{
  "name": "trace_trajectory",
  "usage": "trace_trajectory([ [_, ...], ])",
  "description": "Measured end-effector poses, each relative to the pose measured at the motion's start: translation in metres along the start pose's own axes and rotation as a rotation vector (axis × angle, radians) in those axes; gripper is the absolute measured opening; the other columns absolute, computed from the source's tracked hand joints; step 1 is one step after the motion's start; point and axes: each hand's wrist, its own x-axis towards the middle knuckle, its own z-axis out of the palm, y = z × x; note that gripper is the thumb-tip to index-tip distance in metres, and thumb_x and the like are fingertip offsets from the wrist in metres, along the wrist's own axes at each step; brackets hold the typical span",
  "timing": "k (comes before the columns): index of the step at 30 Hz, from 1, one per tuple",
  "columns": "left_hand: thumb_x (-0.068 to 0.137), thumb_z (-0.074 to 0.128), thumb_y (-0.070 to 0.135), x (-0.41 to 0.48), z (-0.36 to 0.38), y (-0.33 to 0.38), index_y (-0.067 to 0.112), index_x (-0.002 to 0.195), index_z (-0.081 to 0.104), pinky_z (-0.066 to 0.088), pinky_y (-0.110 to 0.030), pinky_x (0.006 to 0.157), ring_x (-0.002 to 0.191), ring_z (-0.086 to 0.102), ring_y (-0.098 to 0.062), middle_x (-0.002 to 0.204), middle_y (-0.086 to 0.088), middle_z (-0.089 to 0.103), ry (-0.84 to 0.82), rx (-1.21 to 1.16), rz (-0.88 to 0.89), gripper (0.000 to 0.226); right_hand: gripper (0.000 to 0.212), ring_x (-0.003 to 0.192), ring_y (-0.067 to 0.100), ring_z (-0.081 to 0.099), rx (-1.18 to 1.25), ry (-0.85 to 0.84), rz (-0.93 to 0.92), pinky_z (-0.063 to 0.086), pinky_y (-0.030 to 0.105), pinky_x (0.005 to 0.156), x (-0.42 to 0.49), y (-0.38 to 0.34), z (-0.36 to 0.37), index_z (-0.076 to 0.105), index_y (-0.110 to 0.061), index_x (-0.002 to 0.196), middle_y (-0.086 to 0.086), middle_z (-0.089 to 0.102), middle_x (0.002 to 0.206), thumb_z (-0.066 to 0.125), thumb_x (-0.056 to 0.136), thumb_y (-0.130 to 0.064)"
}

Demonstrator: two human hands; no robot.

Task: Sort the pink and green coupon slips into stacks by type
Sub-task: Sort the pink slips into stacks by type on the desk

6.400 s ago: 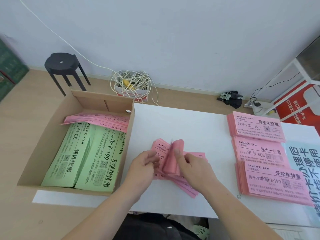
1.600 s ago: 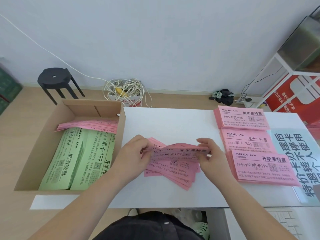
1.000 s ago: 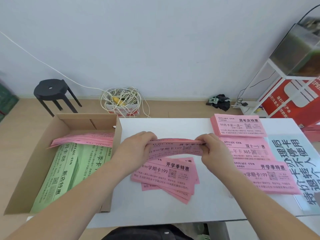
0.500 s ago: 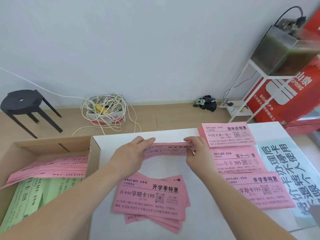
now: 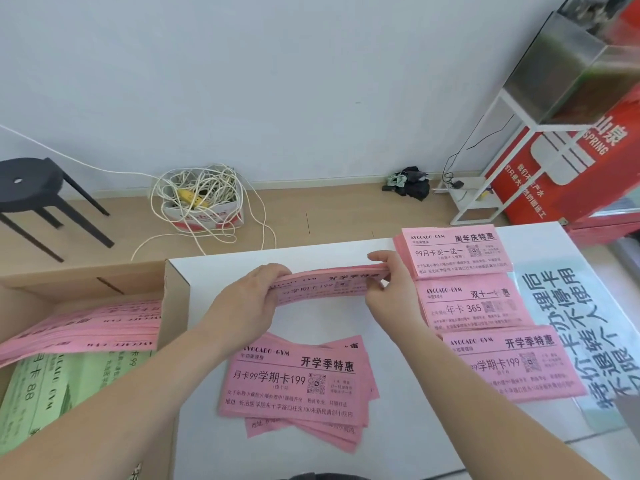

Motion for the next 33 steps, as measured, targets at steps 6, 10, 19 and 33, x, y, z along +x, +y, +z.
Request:
trace_trajectory([
  [6,0.101,0.056,0.013,0.008,0.002,-0.005,0.029,0.103,0.058,0.048,-0.032,0.078,0.089,0.062,-0.014,0.098,0.006,0.068,0.089,-0.403,-0.346,0.016,0.034,0.085,-0.006,0.057,0.009,-0.017,0.032,0.043,0.009,0.067,0.01,-0.003,-0.003,0.056,-0.026,0.119,-0.01,0.059,0.104,0.058,0.095,-0.003],
  [10,0.101,0.054,0.016,0.009,0.003,-0.008,0.021,0.111,0.059,0.051,-0.038,0.082,0.093,0.061,-0.021,0.101,0.003,0.066,0.053,-0.203,-0.296,0.012,0.021,0.079,0.009,0.058,0.039,-0.016,0.092,0.043,0.023,0.06,0.011,-0.004,-0.001,0.061,-0.026,0.095,-0.006,0.066,0.091,0.055,0.097,-0.006],
  [19,0.098,0.057,0.007,0.005,0.004,0.0,0.03,0.104,0.059,0.056,-0.04,0.075,0.081,0.066,-0.025,0.095,0.001,0.069,0.09,-0.392,-0.353,0.023,0.017,0.075,0.004,0.057,0.141,0.103,0.121,0.045,0.022,0.066,-0.017,0.008,0.014,0.058,-0.027,0.098,-0.004,0.066,0.09,0.053,0.098,-0.01],
  [33,0.102,0.05,0.014,-0.01,0.018,0.01,0.026,0.118,0.052,0.054,-0.046,0.085,0.09,0.068,-0.027,0.099,0.002,0.069,0.072,-0.26,-0.362,0.021,0.02,0.095,0.019,0.06,-0.006,0.071,0.172,0.045,0.032,0.079,-0.038,0.012,0.009,0.056,-0.02,0.111,-0.005,0.065,0.102,0.043,0.102,-0.008],
])
